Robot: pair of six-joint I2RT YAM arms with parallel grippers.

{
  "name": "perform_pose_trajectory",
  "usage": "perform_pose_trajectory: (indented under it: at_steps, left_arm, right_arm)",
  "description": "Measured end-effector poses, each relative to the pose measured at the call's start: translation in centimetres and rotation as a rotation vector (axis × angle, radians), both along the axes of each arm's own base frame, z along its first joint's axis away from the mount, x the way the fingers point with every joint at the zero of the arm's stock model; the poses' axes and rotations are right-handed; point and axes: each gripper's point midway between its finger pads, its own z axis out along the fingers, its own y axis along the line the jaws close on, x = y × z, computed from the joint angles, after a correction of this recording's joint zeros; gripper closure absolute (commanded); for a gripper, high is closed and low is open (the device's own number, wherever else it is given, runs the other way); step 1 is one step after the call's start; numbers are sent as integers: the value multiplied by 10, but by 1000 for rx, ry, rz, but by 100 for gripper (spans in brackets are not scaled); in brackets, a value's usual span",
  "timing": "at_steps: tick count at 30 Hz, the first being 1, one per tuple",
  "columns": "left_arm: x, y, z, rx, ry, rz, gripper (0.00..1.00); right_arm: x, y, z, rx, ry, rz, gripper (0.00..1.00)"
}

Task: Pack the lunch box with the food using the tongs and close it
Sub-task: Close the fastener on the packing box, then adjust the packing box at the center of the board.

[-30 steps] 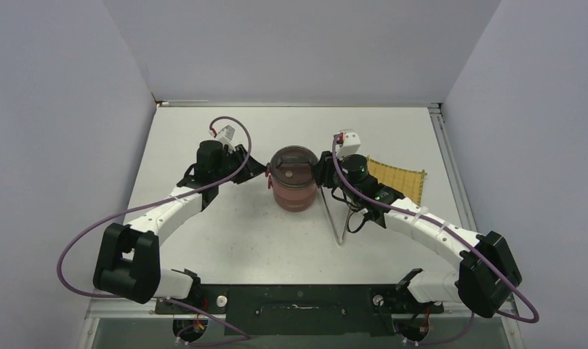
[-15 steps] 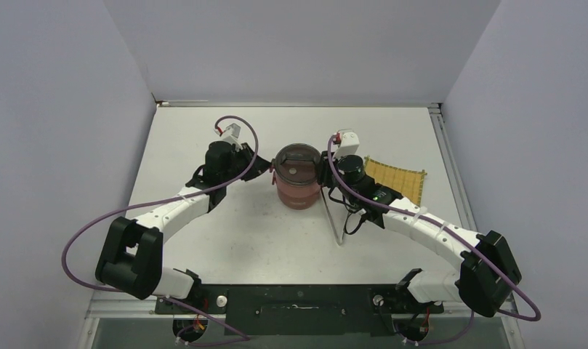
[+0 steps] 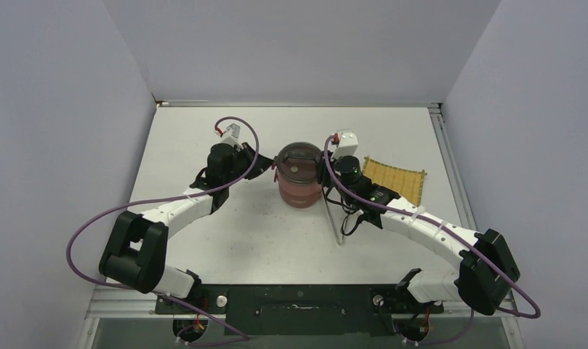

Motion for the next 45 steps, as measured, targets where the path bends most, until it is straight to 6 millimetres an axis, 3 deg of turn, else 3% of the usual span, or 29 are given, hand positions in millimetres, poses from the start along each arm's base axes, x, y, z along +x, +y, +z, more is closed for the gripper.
perform_pose_trajectory:
  at_steps: [4,10,18,25,32,35,45]
  left_arm:
    - [1,-1,-1,-13,-7,7,98]
    - [-2,-2,1,-16,-1,16,92]
    - [-32,-11,1,15,58,-58,87]
    - [-47,-18,1,9,84,-129,83]
    - [-60,-15,0,41,102,-157,70]
    - [-68,-11,1,61,108,-164,66]
    - [-79,-1,4,83,114,-158,63]
  right_arm:
    - [1,0,-1,-9,-2,-10,71]
    - [-4,-1,3,-19,42,-35,43]
    - [-16,-14,5,-84,131,-83,15]
    - [-34,-10,18,-98,133,-63,0]
    - [-41,10,51,-90,56,-17,9]
    - [-35,16,59,-105,34,-15,10]
    - [-14,28,25,-280,57,13,10]
